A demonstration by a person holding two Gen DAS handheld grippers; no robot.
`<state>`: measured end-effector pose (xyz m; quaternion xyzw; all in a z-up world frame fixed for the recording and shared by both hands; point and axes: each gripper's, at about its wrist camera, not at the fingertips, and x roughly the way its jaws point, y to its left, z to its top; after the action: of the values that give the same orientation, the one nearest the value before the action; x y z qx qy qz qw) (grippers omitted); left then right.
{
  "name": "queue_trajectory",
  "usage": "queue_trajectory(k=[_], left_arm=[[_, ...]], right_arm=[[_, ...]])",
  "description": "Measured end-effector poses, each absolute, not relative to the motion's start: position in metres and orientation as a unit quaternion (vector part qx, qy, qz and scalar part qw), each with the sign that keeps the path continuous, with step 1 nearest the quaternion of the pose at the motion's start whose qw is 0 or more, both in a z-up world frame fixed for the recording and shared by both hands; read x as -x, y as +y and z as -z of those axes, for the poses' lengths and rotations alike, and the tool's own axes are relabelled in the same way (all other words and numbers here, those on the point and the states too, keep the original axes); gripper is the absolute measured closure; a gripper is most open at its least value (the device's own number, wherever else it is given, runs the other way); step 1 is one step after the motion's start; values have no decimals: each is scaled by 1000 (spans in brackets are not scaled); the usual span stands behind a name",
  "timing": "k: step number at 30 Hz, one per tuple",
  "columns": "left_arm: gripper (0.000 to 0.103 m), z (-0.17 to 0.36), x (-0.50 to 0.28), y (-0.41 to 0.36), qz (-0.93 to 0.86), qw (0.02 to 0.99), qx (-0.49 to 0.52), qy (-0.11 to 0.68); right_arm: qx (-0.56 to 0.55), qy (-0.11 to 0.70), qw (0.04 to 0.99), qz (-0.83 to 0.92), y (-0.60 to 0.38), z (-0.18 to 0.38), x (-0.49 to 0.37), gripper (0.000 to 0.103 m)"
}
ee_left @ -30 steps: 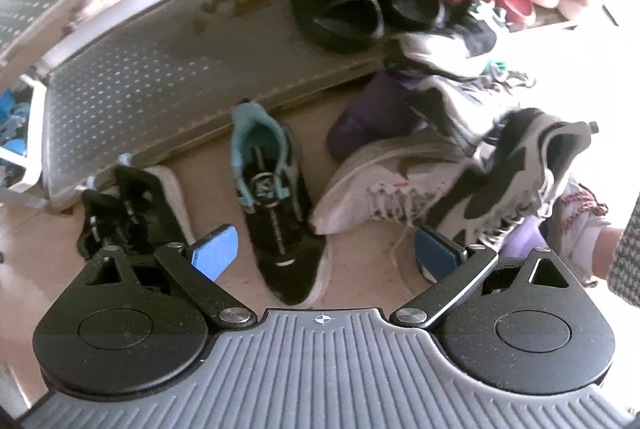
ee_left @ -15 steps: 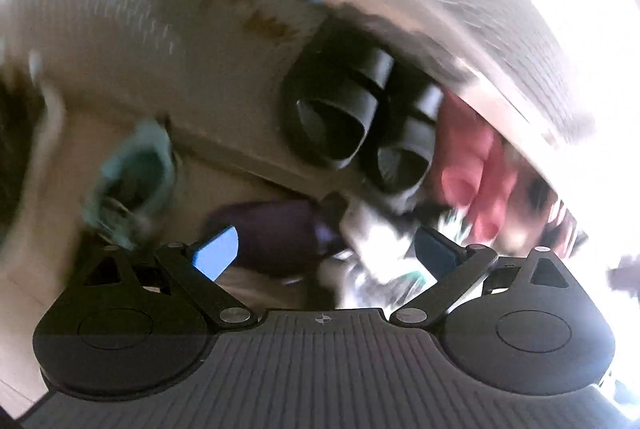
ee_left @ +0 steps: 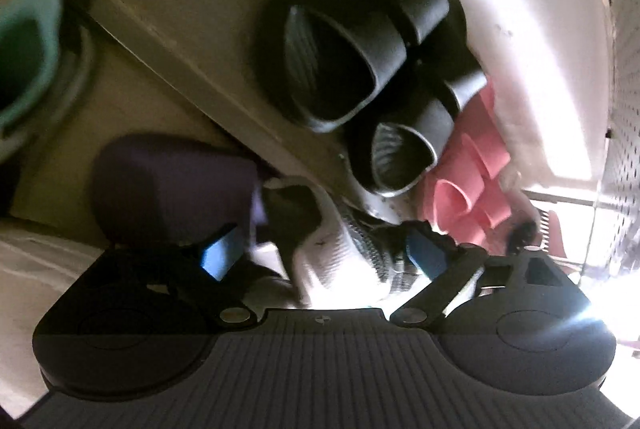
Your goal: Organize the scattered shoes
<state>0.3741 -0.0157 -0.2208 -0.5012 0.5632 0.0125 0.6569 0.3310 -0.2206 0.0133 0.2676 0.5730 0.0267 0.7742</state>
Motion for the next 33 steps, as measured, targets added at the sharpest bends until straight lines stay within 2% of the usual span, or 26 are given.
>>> queue_trajectory(k=[4, 5, 9, 17, 23, 29, 33], left_arm=[[38, 233, -378, -21, 5, 665, 491, 563], [47, 233, -377, -21, 5, 668, 490, 560], [54, 227, -372, -22, 8, 681, 489, 545], [56, 172, -349, -29, 34, 694, 513, 504], [56, 126, -311, -3, 59, 685, 540, 487], [55, 63, -231, 77, 22, 704, 545, 455], [55, 23, -146, 149, -71, 742, 539, 391]], right_arm=[[-266, 576, 772, -20, -222, -11, -331, 9], [-265, 578, 772, -19, -221, -10, -332, 8], [-256, 581, 773, -17, -218, -9, -334, 8], [-250, 555, 793, -10, -215, -18, -334, 8], [-258, 535, 805, -6, -214, -25, -333, 8], [-285, 503, 816, -26, -199, -40, -327, 8], [-246, 503, 825, -83, -161, -48, -320, 8]])
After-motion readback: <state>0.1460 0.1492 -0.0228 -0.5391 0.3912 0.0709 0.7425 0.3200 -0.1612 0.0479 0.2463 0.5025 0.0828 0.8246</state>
